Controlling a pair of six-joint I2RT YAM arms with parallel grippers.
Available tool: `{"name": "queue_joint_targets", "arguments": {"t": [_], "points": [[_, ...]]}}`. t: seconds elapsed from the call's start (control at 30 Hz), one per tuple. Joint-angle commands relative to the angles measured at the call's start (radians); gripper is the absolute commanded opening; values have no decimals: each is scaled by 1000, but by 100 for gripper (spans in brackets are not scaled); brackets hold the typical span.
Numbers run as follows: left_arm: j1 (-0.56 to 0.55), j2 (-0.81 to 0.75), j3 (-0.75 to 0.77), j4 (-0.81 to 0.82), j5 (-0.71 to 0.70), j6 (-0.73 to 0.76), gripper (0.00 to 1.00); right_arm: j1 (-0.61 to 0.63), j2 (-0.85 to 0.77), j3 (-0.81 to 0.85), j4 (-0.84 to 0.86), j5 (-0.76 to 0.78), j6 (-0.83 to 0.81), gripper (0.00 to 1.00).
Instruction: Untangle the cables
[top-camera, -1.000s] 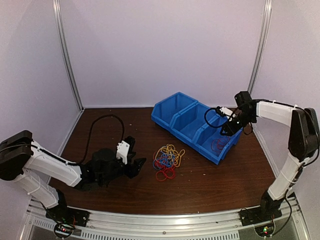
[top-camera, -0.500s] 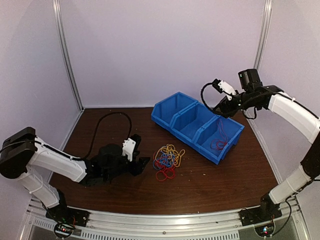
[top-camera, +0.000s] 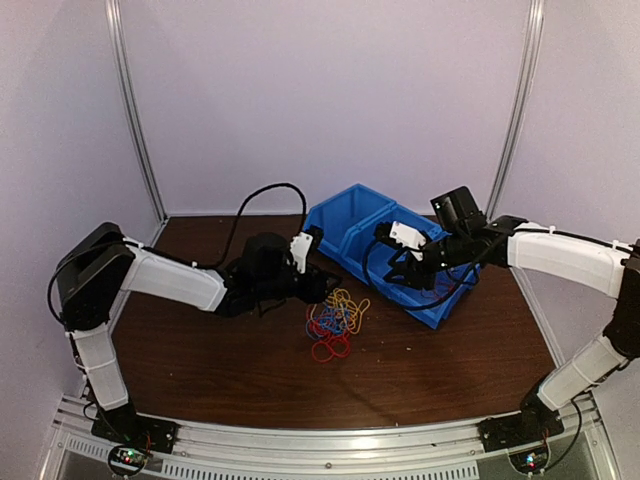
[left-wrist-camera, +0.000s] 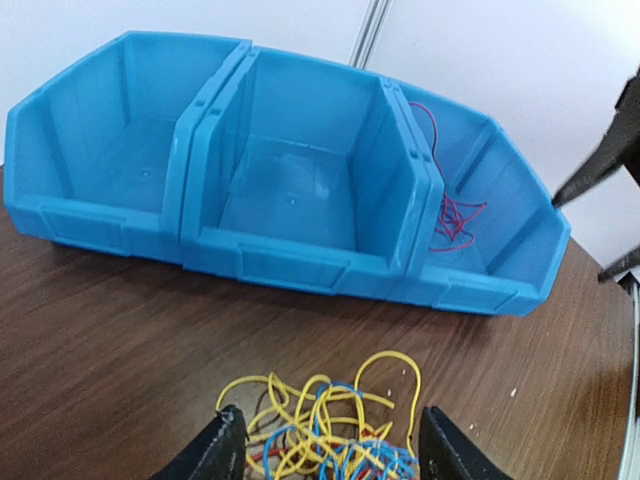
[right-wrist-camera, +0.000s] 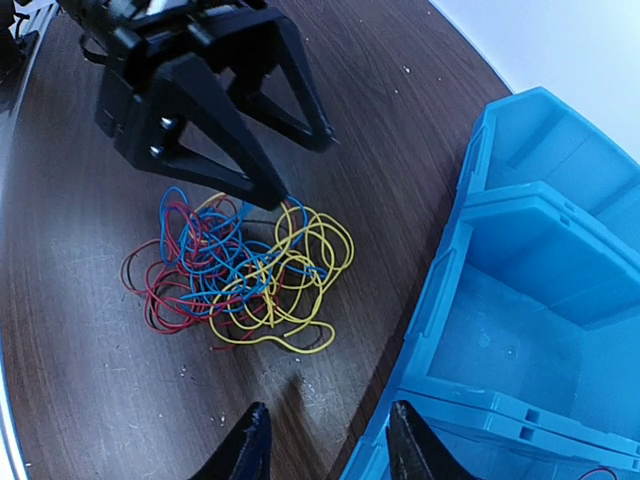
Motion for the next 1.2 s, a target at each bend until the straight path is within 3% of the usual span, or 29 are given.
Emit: {"name": "queue_joint_targets", "arguments": {"t": [0.0,0.13,0.3,0.47,0.67,0.8,0.93,1.17], "points": [[18,83,106,-26,146,-46,60,31,-10,-26,66,-38,-17,40],[18,146,121,-23,196,-44,56,68,-26,-98,67,42,-66,40],[18,144,30,-1,203,-64,49,86,-28,-127,42,46,-95,40],[17,23,-181,131,197,-145,45,147,55,-29,-31,34,-119,39],[15,-129,-387,158,180,-204,43,246,165,37,-59,91,-153,33],[15,-305,-410,-10,115,-200,50,267,193,25,-32,83,-135,33],[16,-471,-342,-238,7,-134,57,276,204,-9,5,49,-108,33],[40,-401,-150,-454,-47,-36,59,287,305,11,35,23,-88,39]]}}
